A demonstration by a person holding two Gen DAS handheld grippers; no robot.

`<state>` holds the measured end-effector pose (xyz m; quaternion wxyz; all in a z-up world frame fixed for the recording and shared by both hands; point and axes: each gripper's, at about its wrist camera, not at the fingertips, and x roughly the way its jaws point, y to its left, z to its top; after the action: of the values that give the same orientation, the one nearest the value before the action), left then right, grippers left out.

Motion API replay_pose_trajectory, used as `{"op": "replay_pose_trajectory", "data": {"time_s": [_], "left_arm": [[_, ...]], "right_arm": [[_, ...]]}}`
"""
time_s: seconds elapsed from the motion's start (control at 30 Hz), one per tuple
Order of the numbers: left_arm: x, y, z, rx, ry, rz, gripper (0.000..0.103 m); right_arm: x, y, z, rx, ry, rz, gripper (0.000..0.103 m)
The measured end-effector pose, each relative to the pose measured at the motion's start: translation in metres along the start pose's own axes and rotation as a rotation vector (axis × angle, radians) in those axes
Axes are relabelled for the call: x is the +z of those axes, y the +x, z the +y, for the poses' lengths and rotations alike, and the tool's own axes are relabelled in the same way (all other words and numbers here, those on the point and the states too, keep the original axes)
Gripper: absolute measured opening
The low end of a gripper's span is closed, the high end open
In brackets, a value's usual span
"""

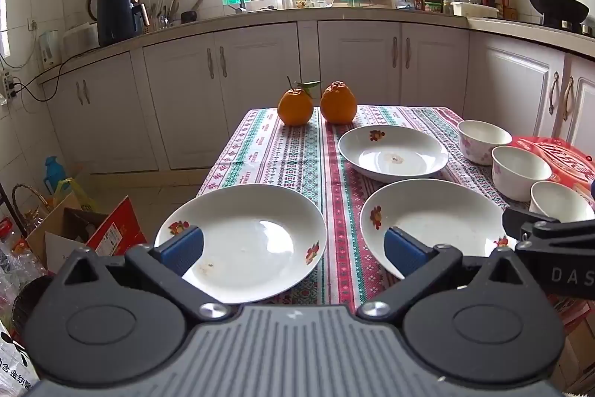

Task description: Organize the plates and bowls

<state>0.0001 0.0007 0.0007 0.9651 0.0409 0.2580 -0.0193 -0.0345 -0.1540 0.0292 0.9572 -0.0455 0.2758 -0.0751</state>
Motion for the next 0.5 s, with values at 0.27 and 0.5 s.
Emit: {"op": "replay_pose_trajectory", "data": {"time_s": [0.27, 0.5], "left_arm": [[0.0015, -0.0008, 0.0, 0.005, 0.007, -0.005, 0.102], [0.0023, -0.0036, 0.0023, 0.005, 0.008, -0.008, 0.102]], "right_arm": [[0.0003, -0.0003, 0.0004, -0.003, -0.004, -0.003, 0.103], [0.0012, -0.0012, 0.002, -0.004, -0.006, -0.003, 0.103]]}}
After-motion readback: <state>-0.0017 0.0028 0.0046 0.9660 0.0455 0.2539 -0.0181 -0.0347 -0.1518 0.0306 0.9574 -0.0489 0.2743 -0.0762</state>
